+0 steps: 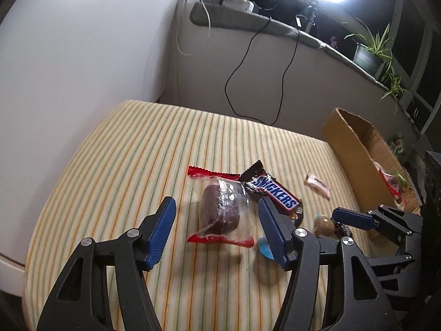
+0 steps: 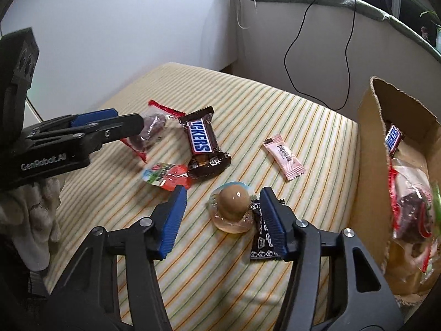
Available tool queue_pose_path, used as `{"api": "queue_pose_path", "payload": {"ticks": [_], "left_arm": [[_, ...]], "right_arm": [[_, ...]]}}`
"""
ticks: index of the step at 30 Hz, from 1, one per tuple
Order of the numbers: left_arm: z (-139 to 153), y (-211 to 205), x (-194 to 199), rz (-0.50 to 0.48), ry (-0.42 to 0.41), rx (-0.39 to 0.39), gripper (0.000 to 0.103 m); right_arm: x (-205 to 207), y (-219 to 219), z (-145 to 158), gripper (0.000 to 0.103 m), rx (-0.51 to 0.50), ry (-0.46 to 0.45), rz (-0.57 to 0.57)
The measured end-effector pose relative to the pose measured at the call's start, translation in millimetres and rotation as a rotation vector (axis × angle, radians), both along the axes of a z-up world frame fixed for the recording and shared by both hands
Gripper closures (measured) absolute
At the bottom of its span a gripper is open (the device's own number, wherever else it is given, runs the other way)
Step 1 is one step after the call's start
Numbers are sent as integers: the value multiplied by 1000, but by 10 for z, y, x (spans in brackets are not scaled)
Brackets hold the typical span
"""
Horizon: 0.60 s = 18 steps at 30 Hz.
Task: Organize snacks
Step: 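Grasp the red chocolate bag with the left tool while the right grasps the chocolate egg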
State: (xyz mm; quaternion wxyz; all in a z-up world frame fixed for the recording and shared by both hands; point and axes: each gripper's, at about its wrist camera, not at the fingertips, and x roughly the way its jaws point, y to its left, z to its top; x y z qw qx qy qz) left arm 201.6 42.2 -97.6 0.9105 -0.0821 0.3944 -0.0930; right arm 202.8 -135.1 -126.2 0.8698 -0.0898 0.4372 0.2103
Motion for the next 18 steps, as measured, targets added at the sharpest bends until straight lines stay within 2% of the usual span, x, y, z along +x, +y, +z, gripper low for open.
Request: {"api": "queue_pose_path", "payload": {"ticks": [3, 6, 10, 12, 13, 18], "left_arm": [[-52, -4, 52, 0, 16, -7, 46], [-98, 0, 85, -6, 31, -13, 49], [-122, -6, 104, -12, 42, -15, 59], [-129, -8, 109, -12, 41, -12, 60], [-132, -10, 113, -12, 40, -9, 63], [-111, 1, 82, -5, 32, -6, 65]], "right_arm": [[47, 6, -54, 52, -7, 12, 2], [98, 9, -99, 52, -15, 18, -1], [108, 50, -123, 55, -31, 12, 5], [107, 54, -123, 67, -37, 6, 1], [108, 44, -121, 67, -31, 8, 1], [93, 32, -103, 68, -30, 7, 1]]}}
